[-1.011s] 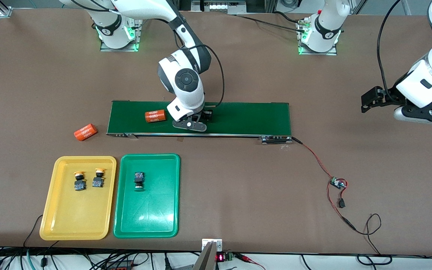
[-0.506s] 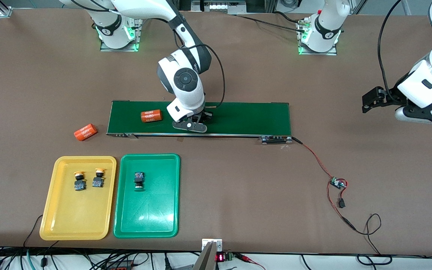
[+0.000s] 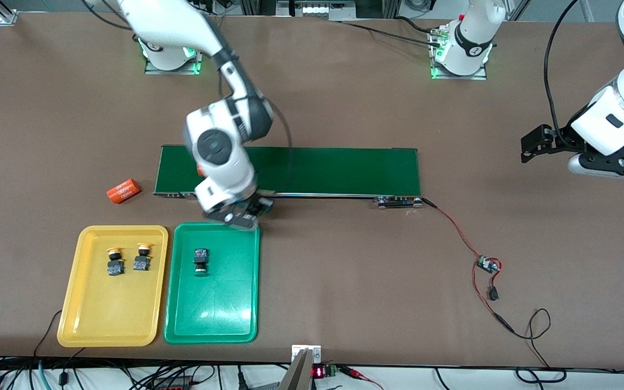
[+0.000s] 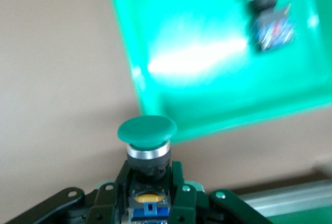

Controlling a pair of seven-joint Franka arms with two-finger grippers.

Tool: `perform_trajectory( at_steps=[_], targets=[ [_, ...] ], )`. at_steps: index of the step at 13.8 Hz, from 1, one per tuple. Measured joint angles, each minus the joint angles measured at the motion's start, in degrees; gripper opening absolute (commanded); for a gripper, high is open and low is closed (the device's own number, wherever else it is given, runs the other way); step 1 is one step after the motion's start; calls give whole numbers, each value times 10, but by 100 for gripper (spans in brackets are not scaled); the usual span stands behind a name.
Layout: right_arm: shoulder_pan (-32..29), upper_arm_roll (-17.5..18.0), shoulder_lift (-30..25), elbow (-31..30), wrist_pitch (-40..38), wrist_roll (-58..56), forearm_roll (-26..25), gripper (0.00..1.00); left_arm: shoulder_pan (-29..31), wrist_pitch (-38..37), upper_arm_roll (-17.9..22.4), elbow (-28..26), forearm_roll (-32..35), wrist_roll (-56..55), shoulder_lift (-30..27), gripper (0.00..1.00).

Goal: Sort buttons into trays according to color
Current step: 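Carry the green button to the green tray and release it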

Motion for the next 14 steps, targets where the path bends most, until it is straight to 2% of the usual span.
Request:
perform_trajectory(
  at_steps=[4, 8, 14],
  targets=[
    [-57, 0, 55, 58, 2, -82, 0, 8, 0, 0, -1, 0, 0, 0, 0, 100],
    [-60, 1, 76, 92, 2, -95, 0, 8, 0, 0, -1, 0, 0, 0, 0, 100],
    [-75, 0, 91, 112, 2, -121, 0, 8, 0, 0, -1, 0, 0, 0, 0, 100]
  ],
)
